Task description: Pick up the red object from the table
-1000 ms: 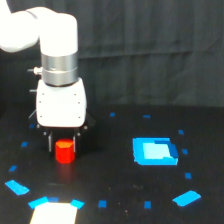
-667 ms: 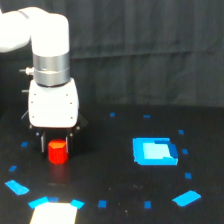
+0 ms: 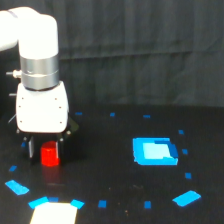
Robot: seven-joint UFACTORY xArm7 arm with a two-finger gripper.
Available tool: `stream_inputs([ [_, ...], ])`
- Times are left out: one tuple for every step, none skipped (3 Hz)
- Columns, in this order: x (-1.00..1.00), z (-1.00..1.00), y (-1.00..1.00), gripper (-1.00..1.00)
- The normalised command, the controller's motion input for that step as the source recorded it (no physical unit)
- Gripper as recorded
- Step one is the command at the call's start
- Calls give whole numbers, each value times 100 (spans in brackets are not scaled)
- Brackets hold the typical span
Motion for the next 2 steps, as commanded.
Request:
stream_inputs([
  [7,49,-29,-84],
  [-45,100,9,-98],
])
